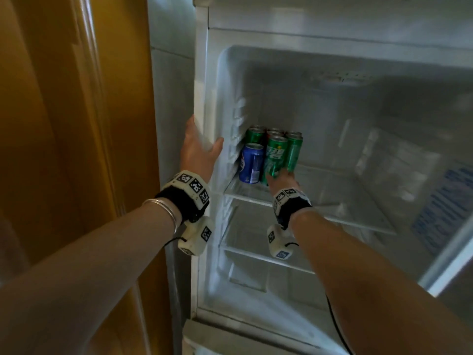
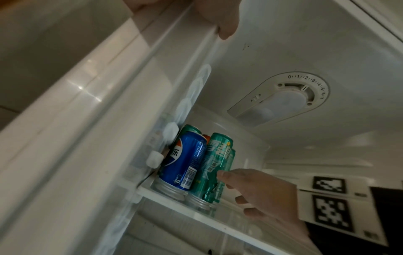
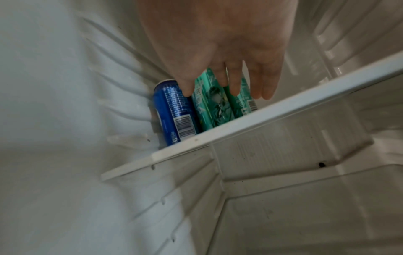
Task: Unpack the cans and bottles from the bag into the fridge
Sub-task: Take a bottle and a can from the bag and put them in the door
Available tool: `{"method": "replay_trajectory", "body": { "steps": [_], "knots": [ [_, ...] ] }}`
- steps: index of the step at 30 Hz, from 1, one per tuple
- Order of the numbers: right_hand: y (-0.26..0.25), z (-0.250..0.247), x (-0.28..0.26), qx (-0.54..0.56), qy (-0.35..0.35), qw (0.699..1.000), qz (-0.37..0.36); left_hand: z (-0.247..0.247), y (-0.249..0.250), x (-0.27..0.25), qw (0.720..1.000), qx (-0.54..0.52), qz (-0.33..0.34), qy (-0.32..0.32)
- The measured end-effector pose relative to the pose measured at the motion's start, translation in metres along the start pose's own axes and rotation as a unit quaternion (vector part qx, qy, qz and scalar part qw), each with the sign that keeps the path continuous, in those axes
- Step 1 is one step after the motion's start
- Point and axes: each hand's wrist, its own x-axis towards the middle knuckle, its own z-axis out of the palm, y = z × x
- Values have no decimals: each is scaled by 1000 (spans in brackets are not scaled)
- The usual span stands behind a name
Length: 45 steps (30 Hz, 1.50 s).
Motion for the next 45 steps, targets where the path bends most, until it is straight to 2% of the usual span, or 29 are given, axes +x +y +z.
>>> {"method": "replay_trajectory", "body": {
  "steps": [7,13,18,22,29,32,35,38,41,45],
  "knots": [
    [20,-14,-48,-33,-57,998,-14,-12,-4,-25,998,36,-41,-26],
    [46,-27,-121,-97,-34,994,-25,-33,-19,-74,994,38,-77,-66],
    [60,-23,-192,-134,-35,990,17,-53,-30,-144,981,72,-68,-167],
    [78,-7,-272,-171,-50,982,66,-78,-39,-210,941,134,-72,-302],
    [119,22,-407,-195,-98,966,138,-121,-42,-331,839,233,-60,-487],
    [141,30,-455,-188,-113,958,182,-134,-40,-373,812,254,-34,-525],
    [163,36,-497,-176,-132,949,224,-143,-37,-411,787,252,-41,-561],
    [186,30,-537,-160,-114,945,262,-145,-30,-454,774,239,-36,-585],
    [214,21,-582,-144,-116,936,299,-144,-14,-500,760,233,-24,-607],
    [256,4,-652,-130,-109,927,335,-140,19,-560,725,231,1,-649]
  ]
}}
